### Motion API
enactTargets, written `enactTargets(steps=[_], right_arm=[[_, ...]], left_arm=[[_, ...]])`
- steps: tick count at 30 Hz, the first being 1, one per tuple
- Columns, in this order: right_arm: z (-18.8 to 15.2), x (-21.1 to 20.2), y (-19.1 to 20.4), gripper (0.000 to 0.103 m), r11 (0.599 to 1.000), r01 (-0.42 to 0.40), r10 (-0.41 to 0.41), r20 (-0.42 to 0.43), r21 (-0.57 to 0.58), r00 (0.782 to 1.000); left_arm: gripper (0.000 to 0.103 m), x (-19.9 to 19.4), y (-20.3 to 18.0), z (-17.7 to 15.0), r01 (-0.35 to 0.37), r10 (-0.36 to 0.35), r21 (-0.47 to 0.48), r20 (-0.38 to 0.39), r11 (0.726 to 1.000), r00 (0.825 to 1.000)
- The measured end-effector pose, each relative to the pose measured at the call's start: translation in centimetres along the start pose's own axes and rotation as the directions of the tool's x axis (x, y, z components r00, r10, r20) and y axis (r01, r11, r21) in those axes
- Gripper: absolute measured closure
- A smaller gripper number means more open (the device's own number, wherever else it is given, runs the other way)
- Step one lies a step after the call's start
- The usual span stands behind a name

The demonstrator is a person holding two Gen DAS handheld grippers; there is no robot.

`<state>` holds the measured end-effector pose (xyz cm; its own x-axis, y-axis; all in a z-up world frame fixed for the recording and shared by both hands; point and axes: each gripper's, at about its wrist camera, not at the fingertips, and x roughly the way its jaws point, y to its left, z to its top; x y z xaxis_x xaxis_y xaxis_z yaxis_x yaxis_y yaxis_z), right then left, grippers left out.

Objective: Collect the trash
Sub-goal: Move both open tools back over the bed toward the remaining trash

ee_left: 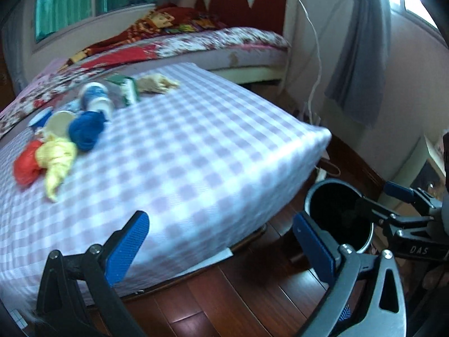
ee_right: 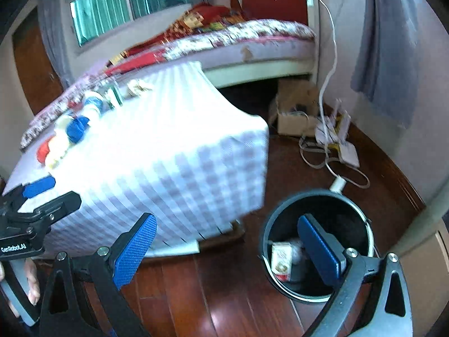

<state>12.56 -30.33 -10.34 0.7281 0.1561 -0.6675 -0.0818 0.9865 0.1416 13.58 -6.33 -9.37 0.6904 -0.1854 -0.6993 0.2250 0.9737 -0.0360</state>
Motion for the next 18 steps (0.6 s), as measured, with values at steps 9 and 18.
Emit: enactTargets(steps=[9,18], right_arm=[[1.4,1.8,7.0,0.001,0.989,-0.074,0.074,-0.009,-0.128,0.997],[5.0,3.6,15.2,0.011,0.943,-0.218,0.223,-0.008,-0.251,0.975]], left_arm=[[0.001,-2.6,7.1,-0.5,-0.129,0.135,-0.098,0.053,0.987,0.989],[0.021,-2.4,16.4,-1.3,-0.269,0.281,-0.234,0.020,0.934,0.959]])
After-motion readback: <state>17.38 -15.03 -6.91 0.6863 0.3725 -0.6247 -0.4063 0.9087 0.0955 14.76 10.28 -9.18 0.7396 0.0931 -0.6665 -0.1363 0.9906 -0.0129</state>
